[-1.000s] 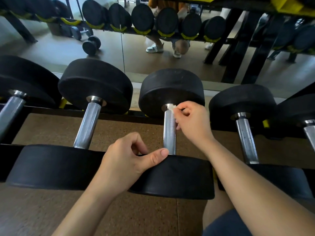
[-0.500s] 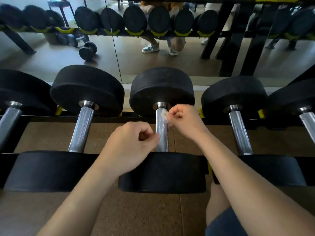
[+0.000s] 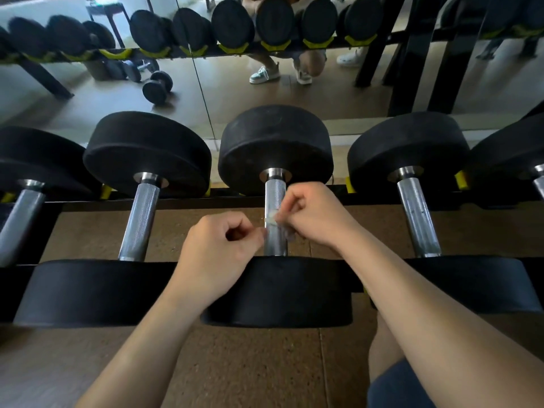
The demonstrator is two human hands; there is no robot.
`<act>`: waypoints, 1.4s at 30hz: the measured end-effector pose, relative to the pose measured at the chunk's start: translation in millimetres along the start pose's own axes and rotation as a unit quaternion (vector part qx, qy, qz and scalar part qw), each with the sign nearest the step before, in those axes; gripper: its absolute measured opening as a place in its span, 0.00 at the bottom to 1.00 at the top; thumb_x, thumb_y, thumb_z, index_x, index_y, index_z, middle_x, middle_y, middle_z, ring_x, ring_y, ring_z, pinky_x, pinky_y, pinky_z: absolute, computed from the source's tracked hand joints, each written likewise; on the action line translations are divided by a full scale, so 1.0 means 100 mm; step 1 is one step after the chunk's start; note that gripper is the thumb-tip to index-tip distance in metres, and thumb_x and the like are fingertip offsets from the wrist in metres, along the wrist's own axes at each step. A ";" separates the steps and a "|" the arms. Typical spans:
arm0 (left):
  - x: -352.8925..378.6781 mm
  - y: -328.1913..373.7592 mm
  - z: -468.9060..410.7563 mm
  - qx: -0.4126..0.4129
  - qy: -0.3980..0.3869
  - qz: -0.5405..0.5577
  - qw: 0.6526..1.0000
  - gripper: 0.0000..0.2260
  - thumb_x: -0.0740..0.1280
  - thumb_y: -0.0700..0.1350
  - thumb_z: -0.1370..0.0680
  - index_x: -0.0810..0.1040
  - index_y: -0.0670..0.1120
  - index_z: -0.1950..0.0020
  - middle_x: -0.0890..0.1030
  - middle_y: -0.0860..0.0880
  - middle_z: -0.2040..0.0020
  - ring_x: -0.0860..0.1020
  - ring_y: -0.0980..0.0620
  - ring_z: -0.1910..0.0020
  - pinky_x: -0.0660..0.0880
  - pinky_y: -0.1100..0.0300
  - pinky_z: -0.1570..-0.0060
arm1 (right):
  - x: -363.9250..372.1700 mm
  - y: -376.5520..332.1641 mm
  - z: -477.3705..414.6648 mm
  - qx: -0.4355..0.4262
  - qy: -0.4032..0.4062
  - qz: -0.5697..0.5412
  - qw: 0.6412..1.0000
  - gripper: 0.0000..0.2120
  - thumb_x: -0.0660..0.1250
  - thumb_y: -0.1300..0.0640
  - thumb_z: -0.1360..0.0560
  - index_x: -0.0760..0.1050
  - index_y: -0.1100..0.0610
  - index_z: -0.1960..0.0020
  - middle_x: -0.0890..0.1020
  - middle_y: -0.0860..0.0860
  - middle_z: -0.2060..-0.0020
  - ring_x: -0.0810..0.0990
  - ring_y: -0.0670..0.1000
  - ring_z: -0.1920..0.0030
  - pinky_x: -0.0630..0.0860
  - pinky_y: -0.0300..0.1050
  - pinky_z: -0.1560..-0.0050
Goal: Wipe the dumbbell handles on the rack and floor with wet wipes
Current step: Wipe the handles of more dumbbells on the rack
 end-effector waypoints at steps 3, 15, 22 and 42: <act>0.01 0.00 -0.03 -0.012 -0.038 0.008 0.999 0.12 0.71 0.50 0.25 0.78 0.49 0.68 0.75 0.56 0.74 0.72 0.61 0.72 0.68 0.66 0.69 | 0.08 -0.01 0.06 -0.002 -0.095 0.056 0.994 0.07 0.74 0.58 0.29 0.77 0.51 0.62 0.80 0.45 0.65 0.79 0.42 0.63 0.74 0.39 0.61; 0.15 -0.04 -0.35 -0.026 -0.226 0.013 0.974 0.08 0.77 0.38 0.32 0.83 0.48 0.58 0.85 0.50 0.61 0.82 0.54 0.61 0.78 0.57 0.51 | 0.05 0.03 0.13 -0.044 -0.127 0.111 0.985 0.03 0.77 0.52 0.32 0.83 0.50 0.61 0.82 0.44 0.64 0.79 0.40 0.62 0.72 0.33 0.61; 0.12 -0.05 -0.51 0.004 -0.135 0.021 0.991 0.05 0.78 0.45 0.33 0.84 0.50 0.60 0.84 0.52 0.66 0.81 0.58 0.66 0.79 0.62 0.60 | -0.01 -0.04 -0.03 -0.063 -0.025 0.098 0.993 0.03 0.74 0.57 0.29 0.82 0.50 0.58 0.82 0.45 0.63 0.81 0.41 0.62 0.79 0.37 0.60; 0.18 0.09 -0.75 0.110 0.018 -0.096 0.989 0.08 0.70 0.49 0.24 0.83 0.51 0.45 0.82 0.57 0.57 0.78 0.62 0.59 0.73 0.71 0.59 | -0.15 -0.11 -0.25 -0.125 0.246 0.075 0.958 0.07 0.69 0.62 0.25 0.83 0.54 0.50 0.85 0.47 0.54 0.78 0.39 0.56 0.74 0.28 0.54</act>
Point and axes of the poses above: each hand's wrist, its own z-axis away from the middle knuckle, its own x-axis out of the palm, y = z × x, the point moved 5 cm from there along -z, towards the middle knuckle
